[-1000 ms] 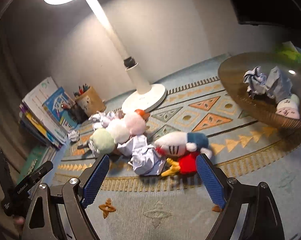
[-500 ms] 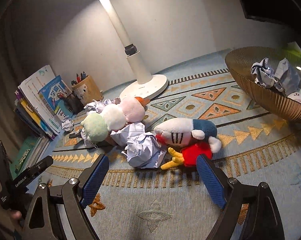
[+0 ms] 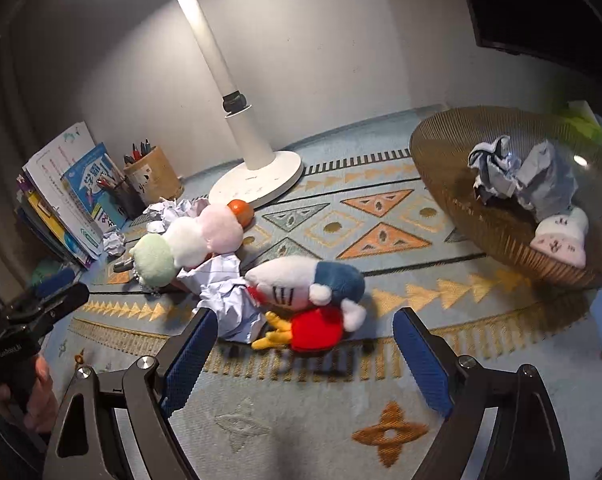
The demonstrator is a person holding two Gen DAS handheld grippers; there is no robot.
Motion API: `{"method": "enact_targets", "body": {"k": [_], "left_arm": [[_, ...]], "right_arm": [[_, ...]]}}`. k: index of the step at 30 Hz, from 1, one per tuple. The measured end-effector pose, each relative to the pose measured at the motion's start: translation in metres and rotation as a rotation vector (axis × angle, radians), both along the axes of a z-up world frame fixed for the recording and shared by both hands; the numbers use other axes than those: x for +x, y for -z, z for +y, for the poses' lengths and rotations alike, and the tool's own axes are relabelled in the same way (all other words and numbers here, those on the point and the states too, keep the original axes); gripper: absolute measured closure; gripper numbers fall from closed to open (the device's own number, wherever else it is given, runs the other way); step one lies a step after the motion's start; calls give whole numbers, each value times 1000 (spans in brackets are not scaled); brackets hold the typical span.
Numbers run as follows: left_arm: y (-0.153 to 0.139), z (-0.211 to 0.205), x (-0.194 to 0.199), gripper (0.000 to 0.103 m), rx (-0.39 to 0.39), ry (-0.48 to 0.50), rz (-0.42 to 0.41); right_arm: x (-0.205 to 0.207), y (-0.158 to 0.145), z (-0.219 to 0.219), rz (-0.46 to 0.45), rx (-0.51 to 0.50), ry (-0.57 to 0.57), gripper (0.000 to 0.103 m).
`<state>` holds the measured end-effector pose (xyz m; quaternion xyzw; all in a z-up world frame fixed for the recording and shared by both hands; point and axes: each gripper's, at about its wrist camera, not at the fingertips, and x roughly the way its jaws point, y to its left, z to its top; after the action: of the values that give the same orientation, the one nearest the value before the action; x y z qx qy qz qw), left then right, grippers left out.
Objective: Organize objects
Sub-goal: 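Grip the pastel plush stack with the left tool while the right grips the bird plush, then lift and carry both plush toys over the amber glass bowl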
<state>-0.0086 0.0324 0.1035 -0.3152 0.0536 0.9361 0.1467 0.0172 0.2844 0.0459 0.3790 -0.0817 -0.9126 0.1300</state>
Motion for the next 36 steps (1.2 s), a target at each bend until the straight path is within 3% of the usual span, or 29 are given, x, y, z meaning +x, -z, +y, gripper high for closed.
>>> {"method": "enact_targets", "body": {"k": [5, 8, 11, 12, 13, 15, 17, 18, 19, 20, 23, 25, 30, 32, 33, 34, 36], "left_arm": [[13, 52, -51, 2, -140, 107, -69], [32, 59, -72, 15, -197, 112, -133], [46, 59, -72, 30, -191, 154, -177], [49, 62, -68, 53, -203, 162, -175], [52, 63, -64, 61, -209, 164, -171], [52, 63, -60, 62, -217, 138, -144], [47, 59, -56, 63, -163, 143, -149], [41, 55, -53, 63, -121, 147, -137], [33, 52, -47, 63, -87, 145, -125], [24, 49, -40, 63, -60, 137, -111], [1, 36, -14, 63, 14, 114, -69], [-5, 27, 4, 63, 41, 94, -64], [19, 10, 46, 63, 31, 43, -107], [37, 4, 55, 62, 32, 16, -133], [46, 0, 56, 61, 50, 5, -154], [56, -2, 58, 61, 70, -9, -176], [70, -6, 56, 61, 88, -33, -228]], "right_arm": [[-38, 1, 1, -41, 6, -92, 15], [-57, 16, 2, -108, -19, -126, 16], [-65, 29, -3, -139, -18, -160, 29], [-64, 30, -5, -128, -15, -163, 30], [-61, 28, -7, -108, 0, -162, 33], [-57, 27, -11, -92, 34, -162, 36], [-51, 23, -12, -72, 44, -148, 43], [-47, 19, -10, -57, 39, -138, 50], [-43, 14, -6, -40, 28, -125, 72], [-39, 8, -2, -34, 9, -116, 80], [-23, -11, 12, -7, -46, -77, 80], [-17, -13, 13, -35, -84, -122, 80], [-4, -1, 10, -72, -20, -97, 78], [-3, 5, 10, -90, -12, -95, 63], [-4, 8, 11, -89, 3, -77, 39], [-5, 9, 13, -74, 16, -52, 26], [-14, 16, 18, -78, -8, -51, 24]]}}
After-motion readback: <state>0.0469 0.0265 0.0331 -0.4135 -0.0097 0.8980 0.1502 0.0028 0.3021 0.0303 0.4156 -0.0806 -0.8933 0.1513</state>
